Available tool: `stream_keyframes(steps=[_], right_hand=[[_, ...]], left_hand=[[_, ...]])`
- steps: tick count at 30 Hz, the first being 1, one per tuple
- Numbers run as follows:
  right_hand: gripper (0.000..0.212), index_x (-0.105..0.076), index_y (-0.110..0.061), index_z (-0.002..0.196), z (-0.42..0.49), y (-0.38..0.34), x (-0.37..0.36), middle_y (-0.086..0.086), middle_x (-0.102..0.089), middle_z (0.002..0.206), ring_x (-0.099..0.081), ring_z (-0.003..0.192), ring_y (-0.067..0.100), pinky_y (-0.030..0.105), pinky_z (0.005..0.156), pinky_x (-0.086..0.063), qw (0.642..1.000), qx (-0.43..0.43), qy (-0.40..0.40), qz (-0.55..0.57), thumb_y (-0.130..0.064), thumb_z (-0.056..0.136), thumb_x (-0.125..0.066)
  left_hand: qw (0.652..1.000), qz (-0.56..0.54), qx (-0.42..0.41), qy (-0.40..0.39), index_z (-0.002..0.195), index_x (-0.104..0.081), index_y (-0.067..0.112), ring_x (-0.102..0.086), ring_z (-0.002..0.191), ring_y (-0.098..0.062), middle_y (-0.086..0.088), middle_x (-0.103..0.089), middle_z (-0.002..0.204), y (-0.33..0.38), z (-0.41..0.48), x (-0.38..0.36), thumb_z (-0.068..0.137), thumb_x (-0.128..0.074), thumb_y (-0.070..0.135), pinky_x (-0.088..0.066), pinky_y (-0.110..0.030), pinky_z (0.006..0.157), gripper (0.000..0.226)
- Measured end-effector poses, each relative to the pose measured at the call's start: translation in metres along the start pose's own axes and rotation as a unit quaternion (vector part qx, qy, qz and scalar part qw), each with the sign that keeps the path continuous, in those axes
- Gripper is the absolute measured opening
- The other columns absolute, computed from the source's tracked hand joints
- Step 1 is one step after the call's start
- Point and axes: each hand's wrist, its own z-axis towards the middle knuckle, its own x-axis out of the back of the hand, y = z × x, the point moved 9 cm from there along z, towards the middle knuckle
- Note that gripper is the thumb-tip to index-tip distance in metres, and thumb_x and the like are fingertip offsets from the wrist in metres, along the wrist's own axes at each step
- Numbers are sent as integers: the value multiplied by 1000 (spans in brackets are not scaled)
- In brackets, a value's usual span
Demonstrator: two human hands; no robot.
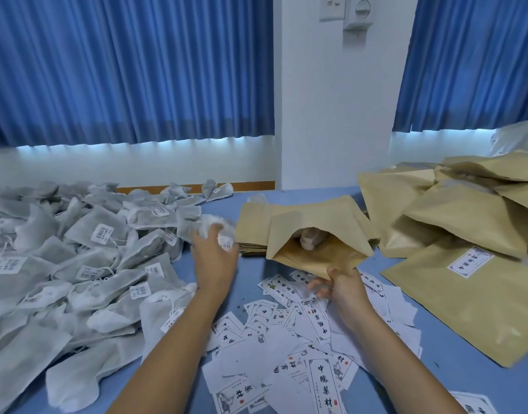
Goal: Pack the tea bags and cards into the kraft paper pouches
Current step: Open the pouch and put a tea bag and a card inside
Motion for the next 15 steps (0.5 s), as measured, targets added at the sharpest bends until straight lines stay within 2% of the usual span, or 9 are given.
stream_keyframes(steps=[2, 3, 5, 6, 7, 9, 11, 13, 15], right_hand=[[11, -45, -8, 103, 0, -1, -1, 19, -67, 62, -61, 43, 21, 22, 37, -46, 1000, 0, -3, -10, -6, 103, -34], [14, -47, -8, 98, 0, -3, -2, 18, -67, 61, -60, 44, 23, 22, 38, -46, 1000, 5, -5, -16, -5, 103, -33], [15, -50, -4, 87, 0, -7, -4, 17, -61, 64, -56, 54, 30, 27, 45, -45, 999, 24, -15, -37, -3, 97, -40], [11, -51, -5, 83, -2, -9, -4, 17, -57, 69, -54, 63, 32, 31, 54, -45, 998, 32, -17, -50, -4, 92, -46], [8, -53, -7, 82, -4, -9, -5, 15, -56, 74, -53, 72, 32, 36, 64, -45, 997, 37, -17, -65, -7, 89, -51], [6, -59, -10, 89, -9, -10, -9, 12, -60, 82, -58, 79, 26, 37, 69, -47, 997, 45, -35, -53, -10, 92, -53], [15, -60, -14, 95, -13, -16, -15, 12, -63, 83, -60, 67, 19, 32, 58, -47, 993, 75, -54, -69, -9, 98, -47], [27, -53, -15, 102, -16, -22, -18, 12, -62, 79, -60, 51, 16, 26, 46, -46, 985, 106, -52, -129, 4, 98, -34], [32, -45, -10, 116, -21, -18, -26, 11, -67, 79, -63, 49, 17, 23, 44, -46, 973, 116, -76, -186, 9, 97, -28]], left_hand=[[970, -120, -199, 69, 116, -55, 23, -46, 112, -23, -6, -36, 124, 52, -25, 30, 75, -71, 18, -42, -26, 92, 44], [937, -139, -317, 38, 116, -56, 23, -43, 115, -20, -4, -35, 124, 83, -46, 34, 73, -70, 19, -39, -22, 96, 45], [846, -85, -515, -109, 116, -58, 20, -42, 118, -24, -9, -36, 130, 127, -96, 15, 71, -67, 25, -37, -25, 98, 46], [803, -22, -567, -179, 116, -59, 19, -44, 115, -27, -12, -38, 133, 137, -116, -1, 71, -67, 28, -39, -29, 94, 46], [780, 44, -580, -230, 117, -59, 20, -46, 109, -28, -11, -41, 133, 141, -127, -18, 72, -67, 31, -41, -33, 88, 46], [802, 127, -514, -277, 120, -56, 24, -44, 99, -25, -6, -44, 129, 141, -120, -44, 76, -64, 35, -44, -37, 82, 47], [854, 149, -412, -280, 124, -53, 25, -44, 99, -26, -6, -45, 121, 141, -101, -63, 80, -62, 39, -44, -39, 83, 47], [909, 145, -263, -290, 122, -55, 18, -51, 104, -32, -11, -53, 116, 135, -79, -80, 83, -60, 39, -46, -37, 83, 44], [953, 78, -89, -279, 113, -61, 8, -61, 101, -33, -14, -63, 109, 127, -57, -89, 84, -63, 33, -48, -32, 74, 39]])
